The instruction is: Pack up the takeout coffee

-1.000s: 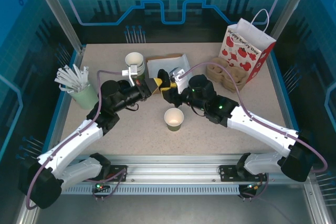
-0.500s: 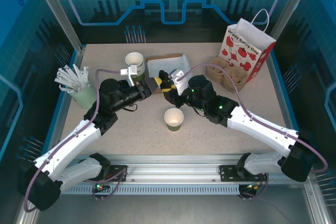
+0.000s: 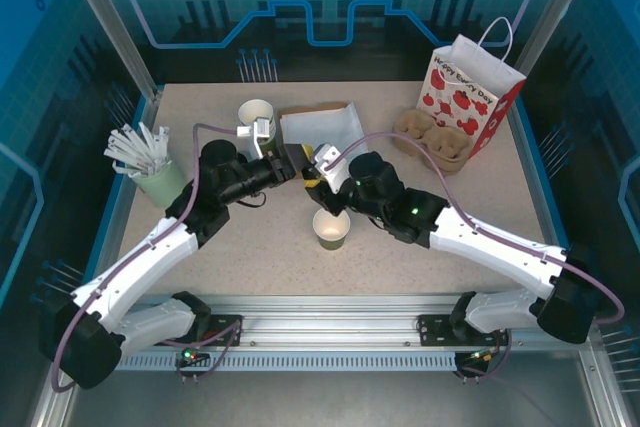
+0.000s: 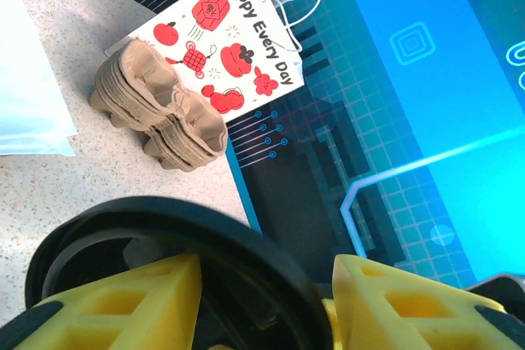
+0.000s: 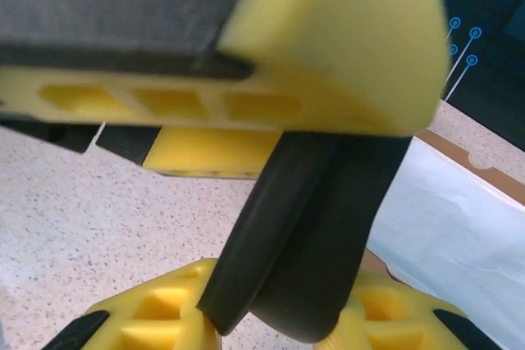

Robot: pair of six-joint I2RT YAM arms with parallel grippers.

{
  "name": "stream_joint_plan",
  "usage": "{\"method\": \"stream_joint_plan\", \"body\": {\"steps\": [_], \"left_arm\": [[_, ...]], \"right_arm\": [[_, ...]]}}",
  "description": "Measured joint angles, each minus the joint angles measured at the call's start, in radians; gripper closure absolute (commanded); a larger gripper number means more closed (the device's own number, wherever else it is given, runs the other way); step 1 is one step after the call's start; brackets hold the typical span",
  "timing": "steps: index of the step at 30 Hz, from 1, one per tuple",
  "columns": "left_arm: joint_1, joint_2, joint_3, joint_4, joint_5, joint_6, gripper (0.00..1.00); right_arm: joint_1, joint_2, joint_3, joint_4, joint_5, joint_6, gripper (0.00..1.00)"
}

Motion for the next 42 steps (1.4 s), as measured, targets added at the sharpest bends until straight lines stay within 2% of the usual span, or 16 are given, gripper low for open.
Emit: {"method": "stream_joint_plan", "body": {"steps": [11, 19, 22, 26, 28, 32, 38, 42], "left_arm": [[0.0, 0.02, 0.067, -0.139, -0.006, 0.057, 0.61], [0.0, 0.028, 0.08, -0.195, -0.023, 0.082, 0.85], [0.0, 0.029, 0.081, -0.196, -0.025, 0.086, 0.92], [0.003, 0.024, 0.081, -0.191, -0.027, 0.122, 0.95], [0.016, 0.012, 0.077, -0.182, -0.023, 0.137, 0.97], [0.081, -0.031, 0.037, -0.108, 0.037, 0.151, 0.97], [0.178, -0.032, -0.024, 0.071, 0.231, 0.091, 0.97], [0.185, 0.006, -0.027, 0.186, 0.368, 0.019, 0.97]], "right_arm": [[0.081, 0.053, 0.044, -0.045, 0.205, -0.127, 0.72], [0.113, 0.09, 0.06, -0.062, 0.311, -0.198, 0.69], [0.117, 0.099, 0.061, -0.066, 0.332, -0.218, 0.6], [0.12, 0.09, 0.063, -0.086, 0.332, -0.233, 0.36], [0.12, 0.064, 0.063, -0.119, 0.311, -0.231, 0.29], [0.059, -0.065, 0.063, -0.211, 0.132, -0.204, 0.14], [-0.298, -0.243, 0.066, -0.254, -0.361, -0.094, 0.02], [-0.365, -0.229, 0.066, -0.226, -0.599, -0.053, 0.0]]}}
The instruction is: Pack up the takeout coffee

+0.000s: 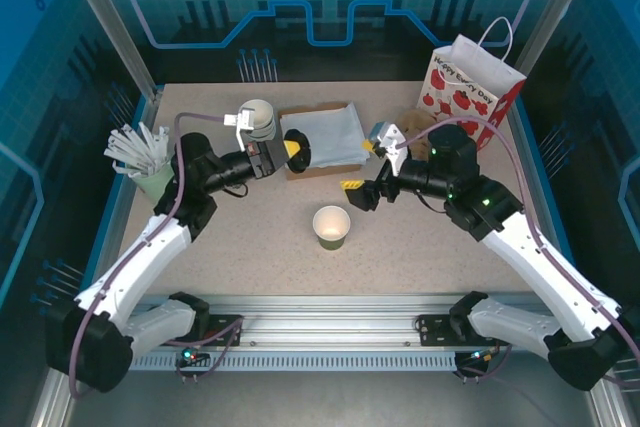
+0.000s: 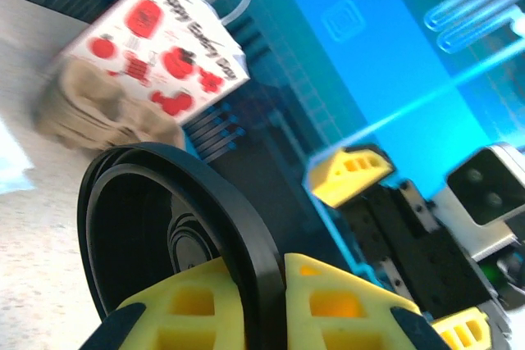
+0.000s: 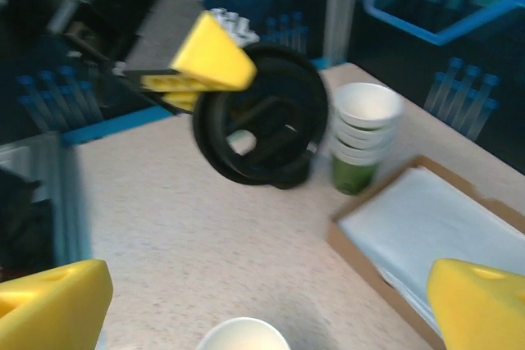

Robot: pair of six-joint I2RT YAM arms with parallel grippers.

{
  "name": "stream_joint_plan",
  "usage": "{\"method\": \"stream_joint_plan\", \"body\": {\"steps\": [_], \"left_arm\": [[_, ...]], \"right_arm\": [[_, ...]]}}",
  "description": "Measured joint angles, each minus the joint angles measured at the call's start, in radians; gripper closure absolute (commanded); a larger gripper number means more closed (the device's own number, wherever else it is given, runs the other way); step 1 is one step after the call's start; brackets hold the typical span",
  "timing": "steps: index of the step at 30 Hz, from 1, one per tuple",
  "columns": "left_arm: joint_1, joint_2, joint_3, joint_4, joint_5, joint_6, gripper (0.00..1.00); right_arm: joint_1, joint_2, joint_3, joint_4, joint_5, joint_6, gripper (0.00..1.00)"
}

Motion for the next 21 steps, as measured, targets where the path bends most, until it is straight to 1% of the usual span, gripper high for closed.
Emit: {"method": "stream_joint_plan", "body": {"steps": [3, 9, 13, 21], "left_arm": [[0.0, 0.018, 0.001, 0.013, 0.066, -0.025, 0.97], [0.0, 0.025, 0.009, -0.001, 0.127, -0.052, 0.97], [0.0, 0.025, 0.02, -0.009, 0.14, -0.072, 0.97], [-0.001, 0.025, 0.036, -0.021, 0.143, -0.114, 0.97]], "right_arm": [[-0.016, 0.045, 0.0, 0.019, -0.105, 0.008, 0.0], [-0.02, 0.119, 0.003, 0.082, -0.207, 0.035, 0.0], [-0.012, 0.186, 0.036, 0.093, -0.221, 0.06, 0.0], [0.006, 0.288, 0.171, 0.055, -0.219, 0.123, 0.01]]}}
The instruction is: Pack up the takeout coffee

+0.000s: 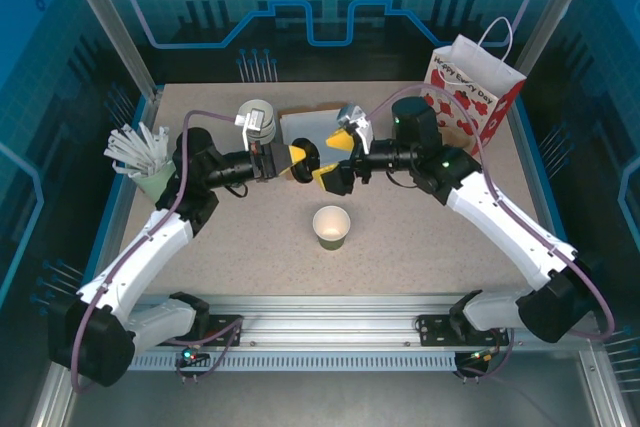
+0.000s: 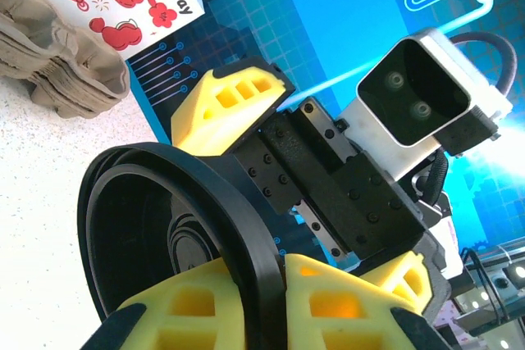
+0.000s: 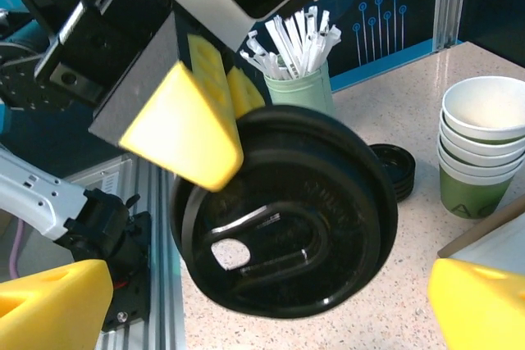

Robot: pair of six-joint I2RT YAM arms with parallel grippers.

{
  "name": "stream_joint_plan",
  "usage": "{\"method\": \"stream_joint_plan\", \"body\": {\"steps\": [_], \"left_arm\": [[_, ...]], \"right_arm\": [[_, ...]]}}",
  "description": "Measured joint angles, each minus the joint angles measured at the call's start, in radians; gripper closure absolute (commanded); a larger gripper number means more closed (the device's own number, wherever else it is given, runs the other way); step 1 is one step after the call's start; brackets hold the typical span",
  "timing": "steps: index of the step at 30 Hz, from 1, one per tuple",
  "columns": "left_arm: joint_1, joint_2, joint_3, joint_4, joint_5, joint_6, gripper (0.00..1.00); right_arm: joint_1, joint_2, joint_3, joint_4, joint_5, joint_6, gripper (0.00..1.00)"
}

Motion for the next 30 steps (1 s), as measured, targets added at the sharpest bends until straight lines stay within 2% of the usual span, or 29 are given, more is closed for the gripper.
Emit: {"method": "stream_joint_plan", "body": {"steps": [13, 23, 30], "left_arm": [[-0.014, 0.0, 0.015, -0.019, -0.001, -0.037, 0.98], [-0.022, 0.0, 0.024, -0.034, -0.005, -0.04, 0.99], [-0.026, 0.0, 0.026, -0.049, -0.016, -0.039, 0.99]], "right_arm": [[0.037, 0.077, 0.089, -0.098, 0.037, 0.052, 0.02], [0.051, 0.089, 0.092, -0.124, 0.06, 0.05, 0.15], [0.067, 0.089, 0.101, -0.145, 0.109, 0.046, 0.15]]}}
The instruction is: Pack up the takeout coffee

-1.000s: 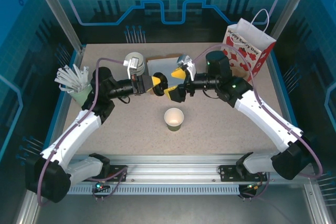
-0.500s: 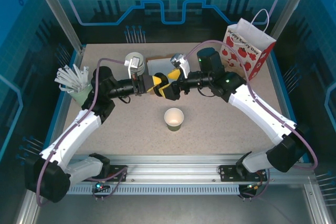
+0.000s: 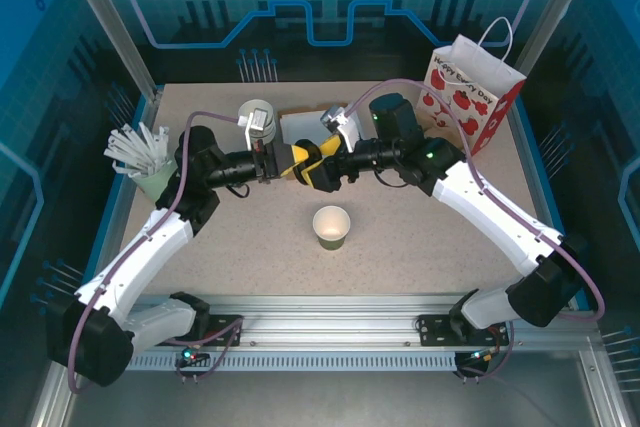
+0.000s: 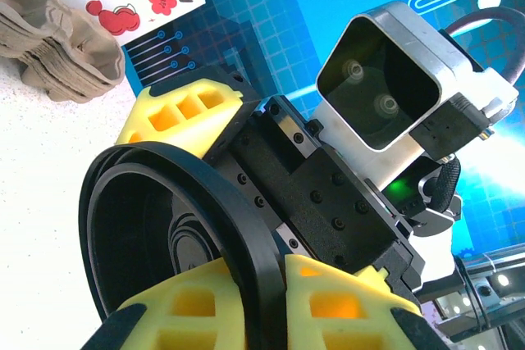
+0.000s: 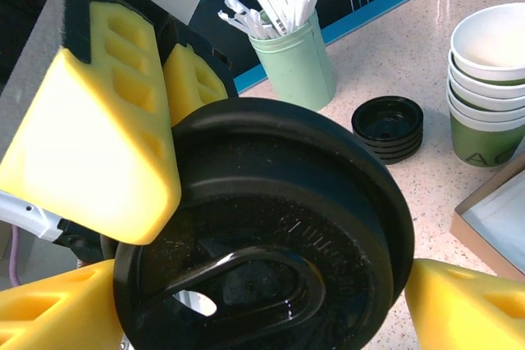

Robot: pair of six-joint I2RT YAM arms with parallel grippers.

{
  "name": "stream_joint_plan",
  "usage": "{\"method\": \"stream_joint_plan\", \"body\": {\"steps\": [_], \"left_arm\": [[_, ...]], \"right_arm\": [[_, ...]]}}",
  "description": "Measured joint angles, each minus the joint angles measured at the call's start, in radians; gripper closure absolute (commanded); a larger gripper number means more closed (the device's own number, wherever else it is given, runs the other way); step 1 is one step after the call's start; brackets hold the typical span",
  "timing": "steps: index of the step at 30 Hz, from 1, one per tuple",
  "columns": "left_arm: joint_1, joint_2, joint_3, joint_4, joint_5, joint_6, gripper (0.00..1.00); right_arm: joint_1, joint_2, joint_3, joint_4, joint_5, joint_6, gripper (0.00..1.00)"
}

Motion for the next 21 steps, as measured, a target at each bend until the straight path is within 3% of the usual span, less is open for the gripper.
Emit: {"method": "stream_joint_plan", "body": {"steps": [5, 11, 21], "left_arm": [[-0.001, 0.0, 0.001, -0.01, -0.005, 0.004, 0.99], [-0.001, 0.0, 0.001, -0.015, -0.015, 0.007, 0.98], [-0.002, 0.0, 0.002, -0.037, -0.027, 0.035, 0.85]], "right_arm": [[0.006, 0.0, 0.001, -0.006, 0.016, -0.005, 0.2], [0.013, 0.0, 0.003, -0.01, 0.021, -0.009, 0.34], [0.012, -0.003, -0.004, -0.014, 0.034, -0.013, 0.47]]}}
